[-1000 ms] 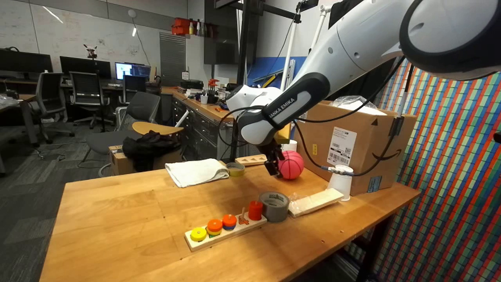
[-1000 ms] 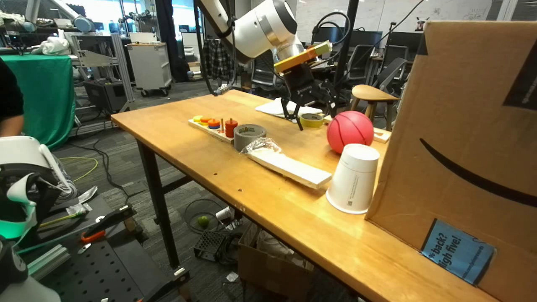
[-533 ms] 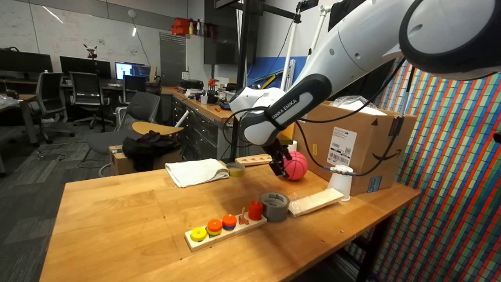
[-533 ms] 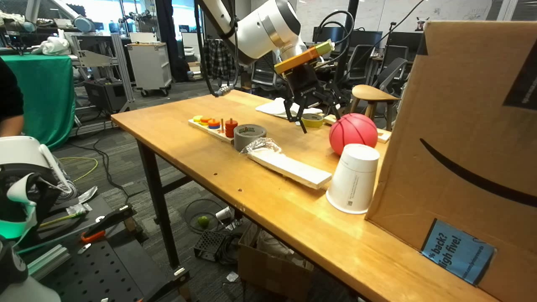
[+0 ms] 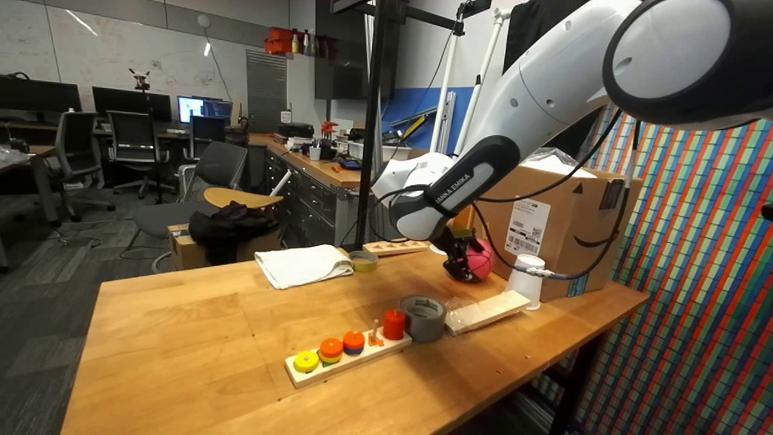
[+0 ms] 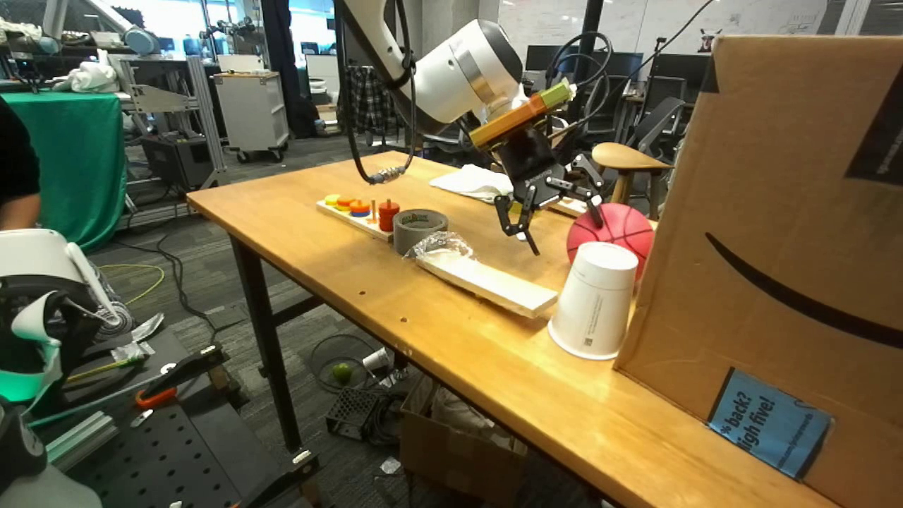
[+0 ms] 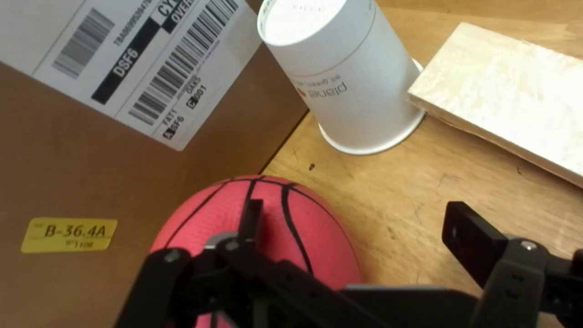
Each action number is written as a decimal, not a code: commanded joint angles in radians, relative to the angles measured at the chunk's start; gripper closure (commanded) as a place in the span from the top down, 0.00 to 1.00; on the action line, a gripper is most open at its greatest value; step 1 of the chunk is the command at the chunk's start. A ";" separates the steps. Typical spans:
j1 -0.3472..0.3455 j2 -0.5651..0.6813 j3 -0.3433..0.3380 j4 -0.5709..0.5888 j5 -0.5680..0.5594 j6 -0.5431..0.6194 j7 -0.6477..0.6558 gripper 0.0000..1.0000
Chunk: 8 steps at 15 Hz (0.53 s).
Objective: Push the ball to the right
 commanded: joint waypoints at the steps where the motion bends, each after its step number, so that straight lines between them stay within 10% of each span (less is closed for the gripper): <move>1: -0.017 0.027 -0.003 0.007 -0.034 -0.040 0.052 1.00; 8: -0.030 0.023 0.012 0.009 -0.017 -0.068 0.089 1.00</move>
